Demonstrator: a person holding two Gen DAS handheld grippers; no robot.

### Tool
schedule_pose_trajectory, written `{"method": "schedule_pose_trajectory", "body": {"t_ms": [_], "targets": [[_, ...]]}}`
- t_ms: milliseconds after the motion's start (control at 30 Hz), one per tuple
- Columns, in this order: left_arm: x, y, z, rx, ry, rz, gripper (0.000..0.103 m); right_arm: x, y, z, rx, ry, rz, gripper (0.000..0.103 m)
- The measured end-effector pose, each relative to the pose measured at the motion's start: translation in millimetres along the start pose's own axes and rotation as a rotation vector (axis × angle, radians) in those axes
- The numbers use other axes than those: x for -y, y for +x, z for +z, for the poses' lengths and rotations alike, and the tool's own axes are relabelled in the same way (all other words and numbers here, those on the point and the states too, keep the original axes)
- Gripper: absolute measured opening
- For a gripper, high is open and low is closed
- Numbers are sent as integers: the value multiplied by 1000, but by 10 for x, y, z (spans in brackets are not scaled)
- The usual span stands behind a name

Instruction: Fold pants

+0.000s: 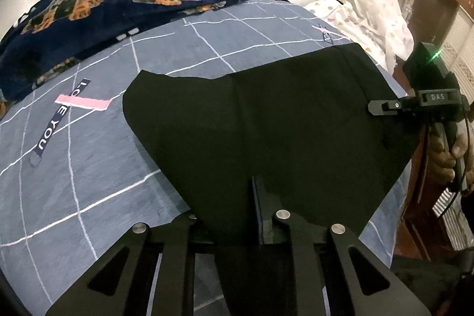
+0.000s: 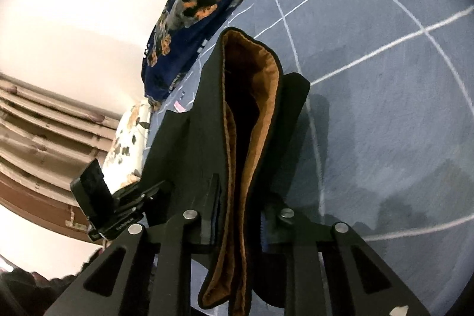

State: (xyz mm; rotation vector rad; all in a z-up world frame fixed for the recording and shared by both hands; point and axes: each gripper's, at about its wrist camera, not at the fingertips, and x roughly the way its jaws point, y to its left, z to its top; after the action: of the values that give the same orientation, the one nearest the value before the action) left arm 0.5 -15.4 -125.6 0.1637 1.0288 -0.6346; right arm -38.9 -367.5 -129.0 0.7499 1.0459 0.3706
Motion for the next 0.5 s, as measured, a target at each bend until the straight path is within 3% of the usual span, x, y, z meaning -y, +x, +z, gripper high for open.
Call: {"method": "schedule_pose_trajectory", "body": {"t_ms": [200, 367, 500], "targets": [[-163, 18, -70, -32, -49, -68, 17, -25, 44, -88, -9, 4, -1, 20], [-423, 130, -91, -99, -157, -225, 19, -21, 65, -75, -25, -3, -14, 21], [-553, 217, -114, -137, -203, -313, 26, 54, 108, -42, -49, 14, -25, 27]]}}
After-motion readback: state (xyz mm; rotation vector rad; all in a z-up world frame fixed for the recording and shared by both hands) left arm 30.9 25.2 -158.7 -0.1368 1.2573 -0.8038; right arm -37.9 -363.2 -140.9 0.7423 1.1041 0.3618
